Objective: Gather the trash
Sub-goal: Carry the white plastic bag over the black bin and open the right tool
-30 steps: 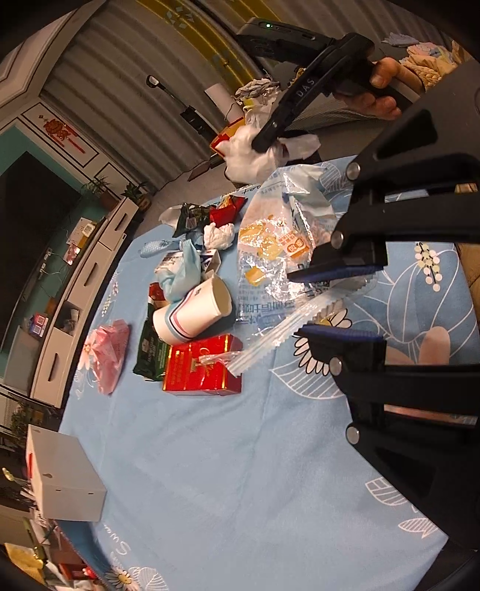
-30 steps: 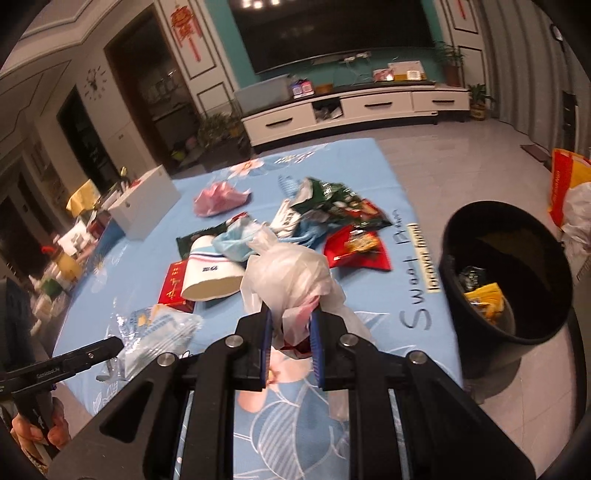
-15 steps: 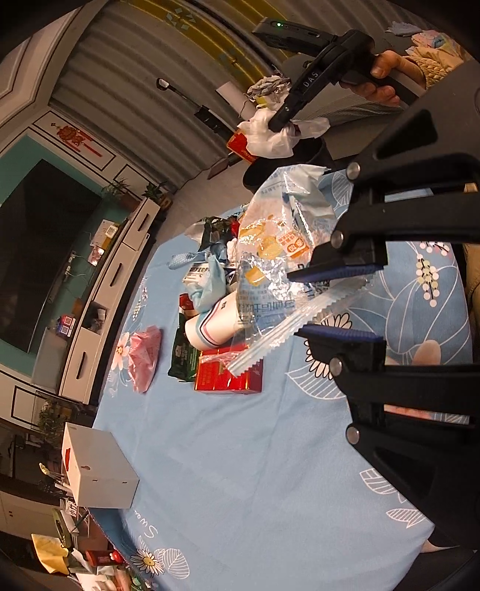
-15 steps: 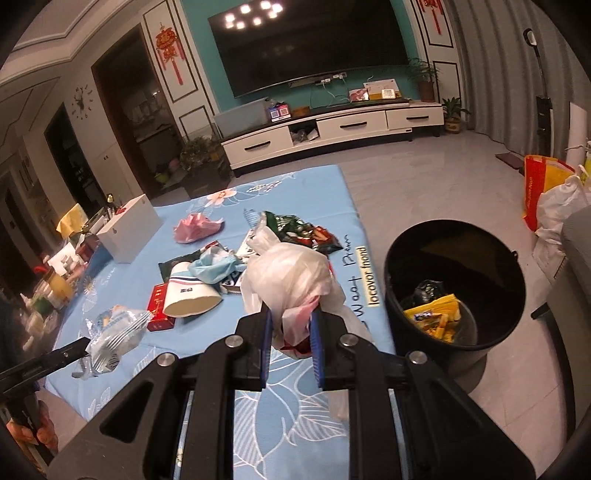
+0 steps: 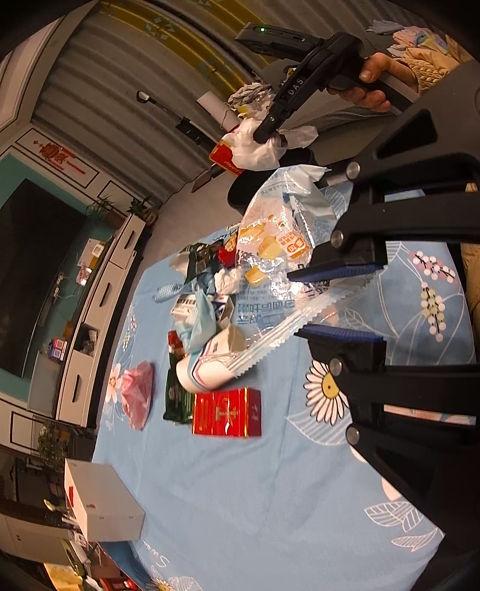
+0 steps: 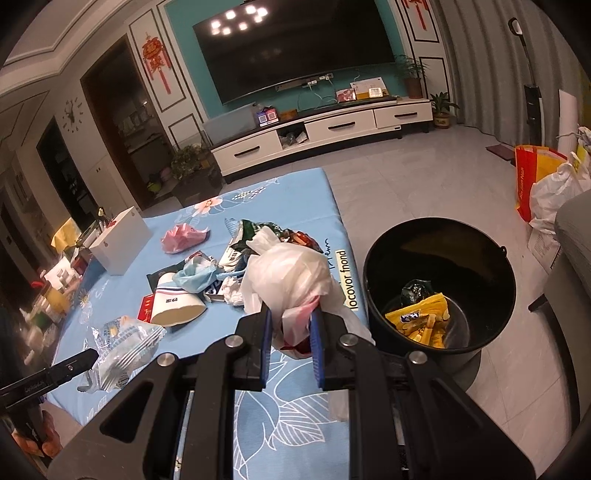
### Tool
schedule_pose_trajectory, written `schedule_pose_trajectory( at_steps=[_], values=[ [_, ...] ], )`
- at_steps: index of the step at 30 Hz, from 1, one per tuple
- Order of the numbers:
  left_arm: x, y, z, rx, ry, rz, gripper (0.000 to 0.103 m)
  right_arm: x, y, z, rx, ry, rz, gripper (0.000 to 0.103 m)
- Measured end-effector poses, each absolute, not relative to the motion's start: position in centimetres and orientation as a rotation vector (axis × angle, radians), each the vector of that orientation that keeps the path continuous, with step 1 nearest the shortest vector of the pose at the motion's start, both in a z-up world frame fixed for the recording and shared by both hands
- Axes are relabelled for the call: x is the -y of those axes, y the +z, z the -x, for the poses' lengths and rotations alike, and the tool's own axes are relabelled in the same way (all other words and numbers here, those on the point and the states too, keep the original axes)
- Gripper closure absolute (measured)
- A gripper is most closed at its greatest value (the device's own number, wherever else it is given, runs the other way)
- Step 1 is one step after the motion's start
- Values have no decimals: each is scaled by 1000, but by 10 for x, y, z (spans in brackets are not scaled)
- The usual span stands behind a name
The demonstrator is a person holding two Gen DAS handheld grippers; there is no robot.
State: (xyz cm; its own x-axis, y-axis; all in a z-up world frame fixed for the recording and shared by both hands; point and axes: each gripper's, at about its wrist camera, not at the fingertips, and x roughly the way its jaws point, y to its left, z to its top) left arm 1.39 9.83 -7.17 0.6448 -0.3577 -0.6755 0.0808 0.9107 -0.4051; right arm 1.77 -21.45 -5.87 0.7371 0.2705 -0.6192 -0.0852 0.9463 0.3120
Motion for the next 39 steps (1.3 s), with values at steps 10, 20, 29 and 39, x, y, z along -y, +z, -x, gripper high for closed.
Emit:
schedule_pose_trajectory(
  at_steps=[10,20,29,39],
  values=[
    [-75,-66,-30,-835,-273,314,79,234,-67,-20,-711,189,-325,84],
    [-46,-68,-45,-858,-293,252,79,259,-78,-22,-704,163,-379,84],
    [-20,-68,-61,-872,-319,201,79,287,-86,-22,-682,121,-443,84],
    [23,-62,-94,-868,-390,146,78,316,-98,-20,-670,52,-508,84]
  ],
)
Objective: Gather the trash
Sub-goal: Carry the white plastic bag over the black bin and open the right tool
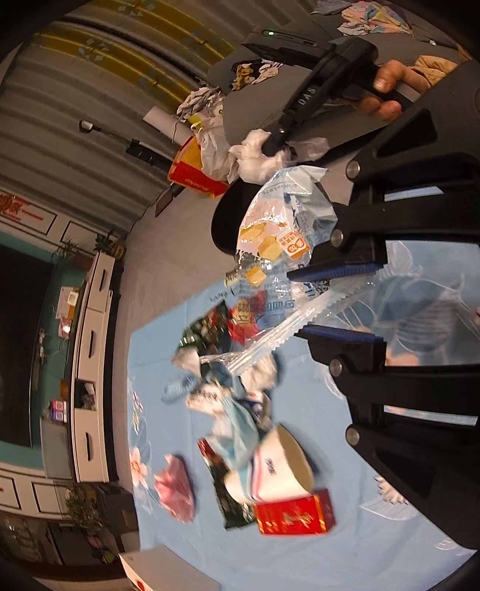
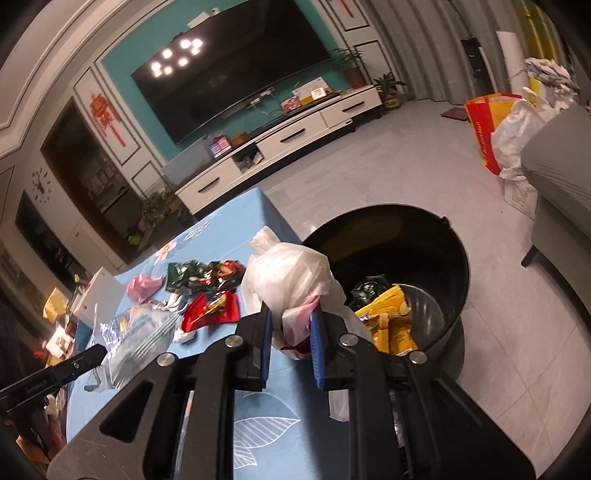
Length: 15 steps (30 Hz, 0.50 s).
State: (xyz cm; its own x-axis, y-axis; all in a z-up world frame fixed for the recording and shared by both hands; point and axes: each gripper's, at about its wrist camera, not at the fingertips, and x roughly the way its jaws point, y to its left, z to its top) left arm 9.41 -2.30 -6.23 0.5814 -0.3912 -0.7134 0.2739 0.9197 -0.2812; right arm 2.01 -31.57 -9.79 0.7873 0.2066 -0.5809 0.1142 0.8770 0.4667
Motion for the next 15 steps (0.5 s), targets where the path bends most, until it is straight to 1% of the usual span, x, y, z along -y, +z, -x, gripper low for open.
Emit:
schedule_pose_trajectory(
  at_steps=[6,15],
  values=[
    [58,-66,-121,-885,-459,115,78,340,-107,-19,-661,7,-545,84],
    [132,-80,-160,-903,-497,-16,77,371,-123,-33,-650,-39,-614,84]
  ],
)
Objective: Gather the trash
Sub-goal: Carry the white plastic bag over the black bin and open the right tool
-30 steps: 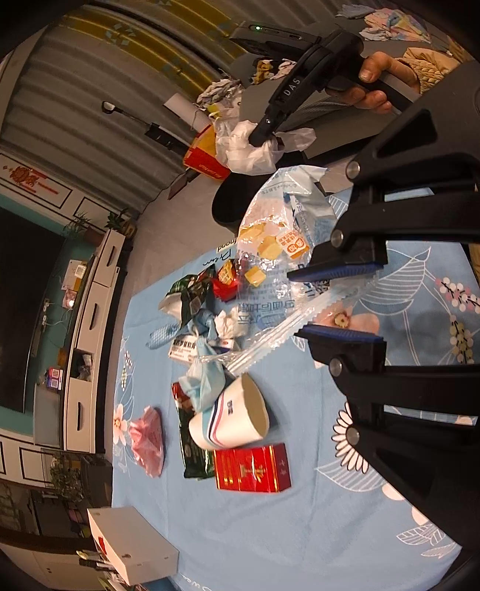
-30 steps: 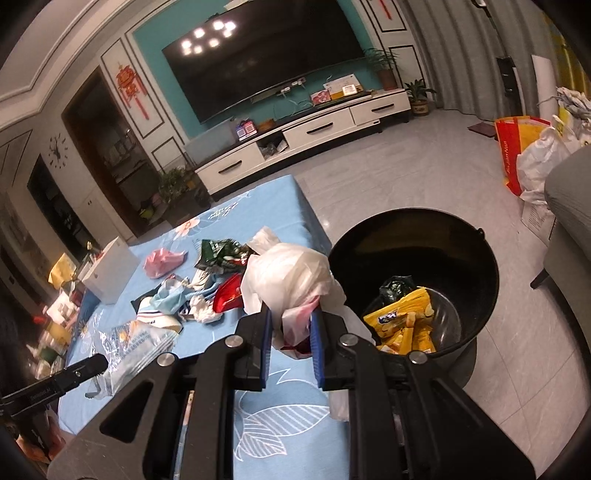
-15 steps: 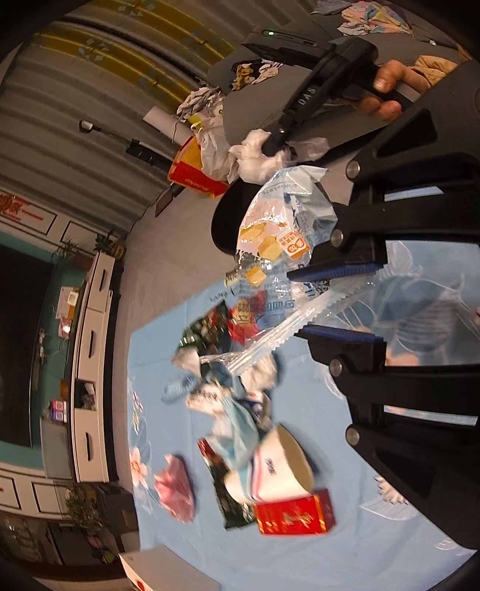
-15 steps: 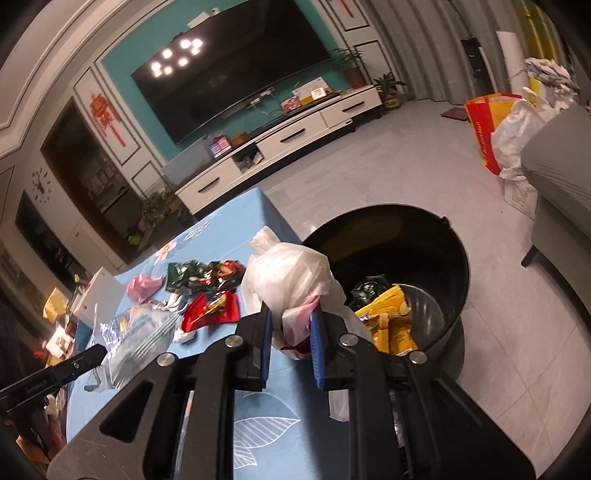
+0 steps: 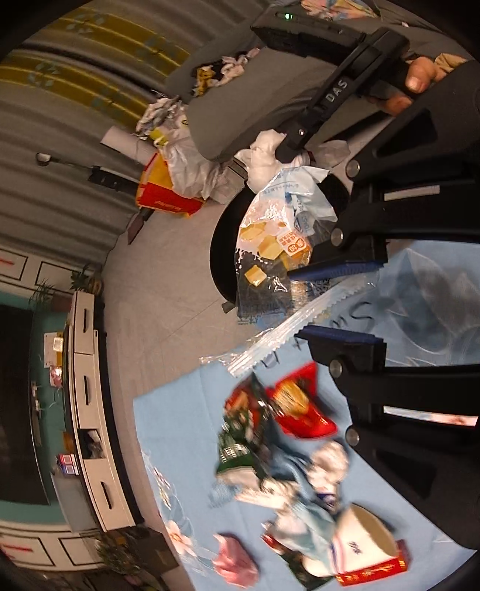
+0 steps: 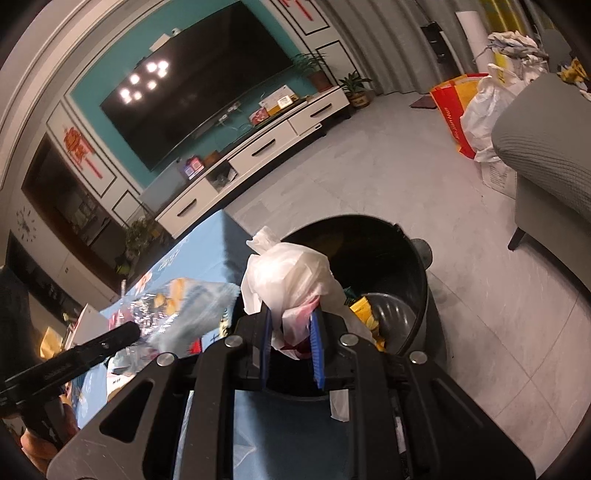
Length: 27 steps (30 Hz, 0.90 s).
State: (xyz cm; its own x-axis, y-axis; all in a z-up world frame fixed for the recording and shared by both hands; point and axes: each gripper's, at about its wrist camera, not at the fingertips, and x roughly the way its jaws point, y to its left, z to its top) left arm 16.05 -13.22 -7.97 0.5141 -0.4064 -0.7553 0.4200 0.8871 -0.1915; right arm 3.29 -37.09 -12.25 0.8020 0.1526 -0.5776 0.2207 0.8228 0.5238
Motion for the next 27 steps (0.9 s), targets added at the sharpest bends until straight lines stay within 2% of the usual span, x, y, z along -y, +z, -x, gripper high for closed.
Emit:
schedule_pose_trajectory(
  at_steps=[10,12,14,16,27],
  values=[
    [189,-105,-194,-925,-468,-151,74,389,-150,-64,-690,-68,-663,77],
    [199,-111,-197,-929,-464,-180,66,391,-153,-69,-697,-71,-676,66],
    [203,-115,-197,-935,-467,-187,37,394,-157,-71,-698,-79,-708,55],
    [202,-116,-195,-927,-459,-195,27,397,-158,-71,-699,-88,-714,51],
    [146,-111,-161,-960,-459,-93,18,381,-145,-54,-722,-43,-688,50]
  ],
)
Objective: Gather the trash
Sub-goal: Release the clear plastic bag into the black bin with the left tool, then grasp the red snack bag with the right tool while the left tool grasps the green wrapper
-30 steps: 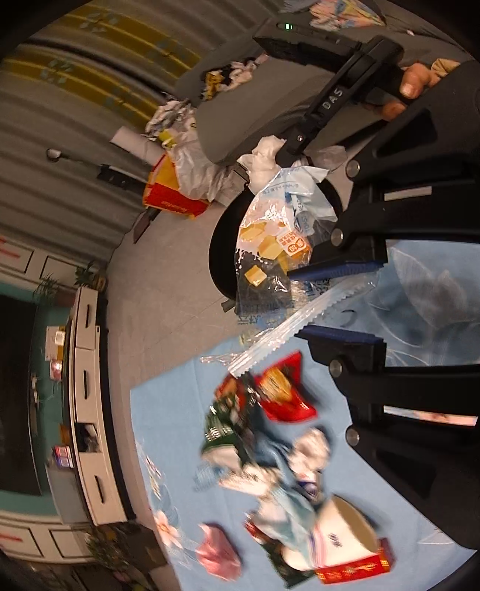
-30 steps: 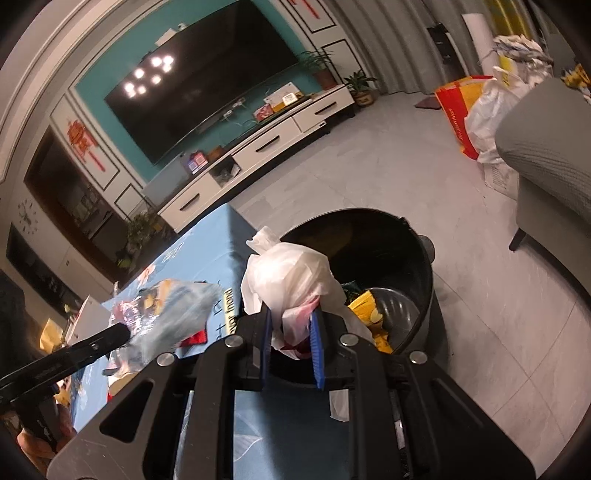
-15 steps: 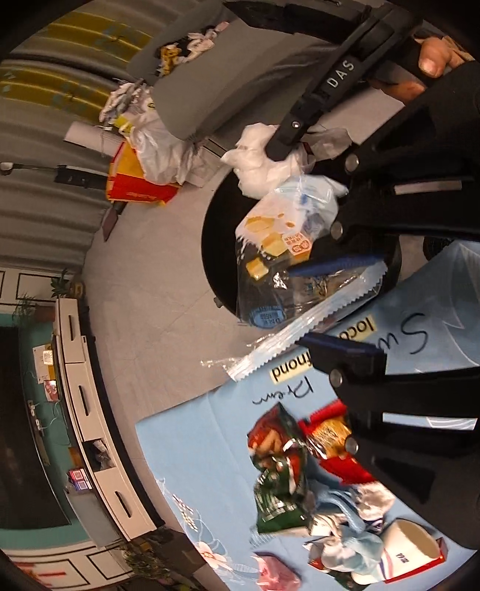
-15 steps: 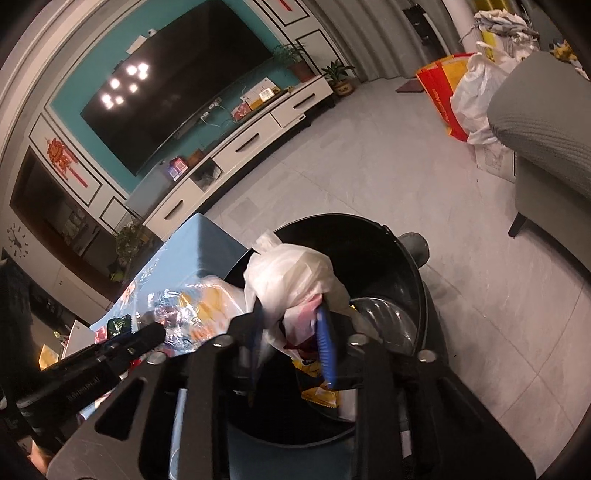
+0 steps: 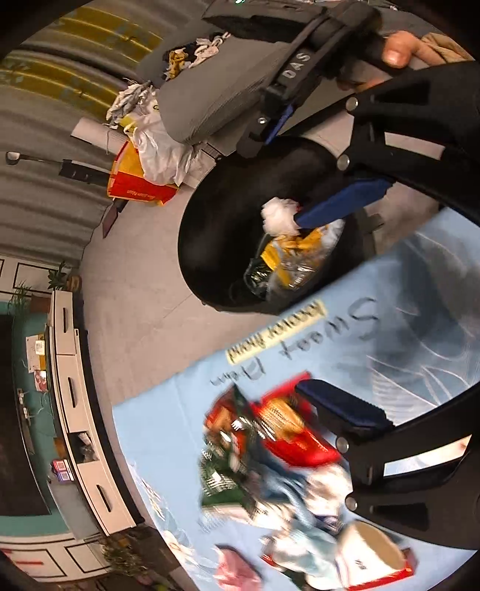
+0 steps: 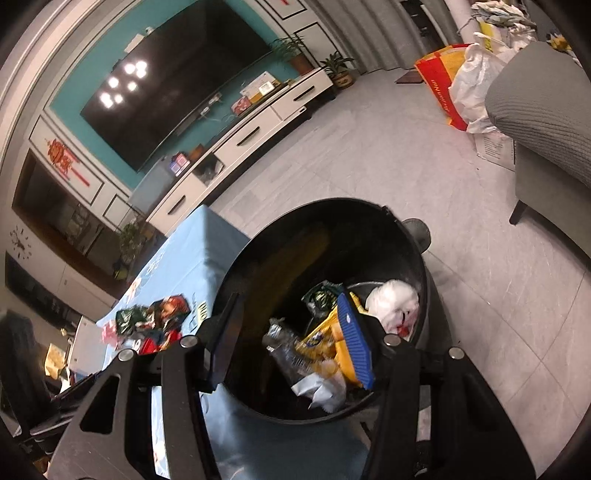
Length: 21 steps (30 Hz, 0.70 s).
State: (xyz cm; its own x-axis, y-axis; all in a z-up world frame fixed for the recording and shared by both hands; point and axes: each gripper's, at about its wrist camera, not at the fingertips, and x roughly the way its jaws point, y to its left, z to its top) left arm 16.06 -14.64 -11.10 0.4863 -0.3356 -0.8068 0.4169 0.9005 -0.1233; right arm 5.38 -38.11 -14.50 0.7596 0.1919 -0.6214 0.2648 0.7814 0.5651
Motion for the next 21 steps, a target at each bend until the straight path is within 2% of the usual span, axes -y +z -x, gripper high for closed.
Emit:
schedule_pose_trajectory(
  at_steps=[6,13,21],
  values=[
    [81,-100,-129,-941,-396,-25,17,352,-132,-45,-755,25,-630,49],
    [-38,-93,-95,-931,-200,123,15,309,-120,-40,-803,97,-558,49],
    [-142,-107,-58,-945,-33,289,15,256,-105,-39,-845,169,-452,49]
  ],
)
